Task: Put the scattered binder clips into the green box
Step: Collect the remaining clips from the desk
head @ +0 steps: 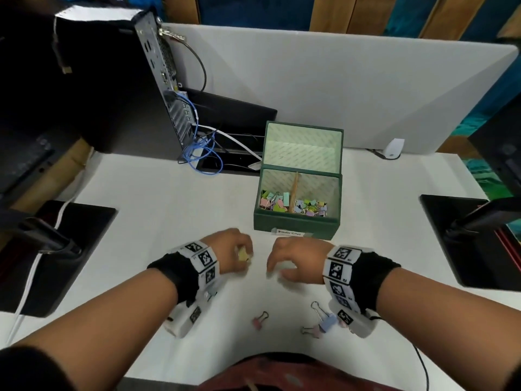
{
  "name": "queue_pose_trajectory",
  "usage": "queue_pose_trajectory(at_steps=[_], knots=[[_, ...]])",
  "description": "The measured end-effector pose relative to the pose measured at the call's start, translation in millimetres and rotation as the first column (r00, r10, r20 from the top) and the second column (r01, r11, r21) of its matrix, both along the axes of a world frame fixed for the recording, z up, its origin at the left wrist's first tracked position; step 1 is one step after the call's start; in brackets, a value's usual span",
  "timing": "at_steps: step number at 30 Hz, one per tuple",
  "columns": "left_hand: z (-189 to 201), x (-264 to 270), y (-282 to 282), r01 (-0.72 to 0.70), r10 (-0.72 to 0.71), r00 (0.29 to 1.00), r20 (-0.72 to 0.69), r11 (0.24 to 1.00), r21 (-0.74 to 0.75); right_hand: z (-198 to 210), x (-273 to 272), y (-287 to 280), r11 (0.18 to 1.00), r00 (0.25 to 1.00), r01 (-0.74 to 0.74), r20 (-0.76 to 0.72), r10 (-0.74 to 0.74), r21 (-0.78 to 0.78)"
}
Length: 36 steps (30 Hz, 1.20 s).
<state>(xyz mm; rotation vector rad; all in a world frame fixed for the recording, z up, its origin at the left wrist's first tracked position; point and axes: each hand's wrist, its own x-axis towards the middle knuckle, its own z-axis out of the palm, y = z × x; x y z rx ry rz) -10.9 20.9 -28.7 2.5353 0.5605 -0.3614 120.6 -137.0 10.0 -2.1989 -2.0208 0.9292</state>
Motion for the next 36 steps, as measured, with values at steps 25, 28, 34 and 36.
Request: queue_pose_trajectory(at_steps=[25, 28, 34, 36], knots=[[40.4, 69.6, 22.0, -0.148, 0.211, 0.903, 0.374, 0.971, -0.190, -53.2, -35.3, 7.1, 0.965, 0.964, -0.213, 0.127, 0.233, -0.156], [35.4, 48.8, 28.8, -0.187, 0.235, 0.902, 0.362, 0.969, -0.164, -52.7, -21.5, 1.6, 0.982, 0.987, -0.110, 0.100, 0.127, -0.156], [9.7, -5.3, 28.6, 0.023, -0.031, 0.993, -0.113, 0.998, -0.067, -12.4, 16.8, 6.0, 0.991, 0.992, 0.114, 0.038, -0.117, 0.072], [-0.3, -19.7, 25.0, 0.089, -0.097, 0.971, -0.220, 0.995, -0.047, 7.4, 37.3, 14.1, 0.946, 0.966, 0.255, -0.014, -0.257, 0.200]])
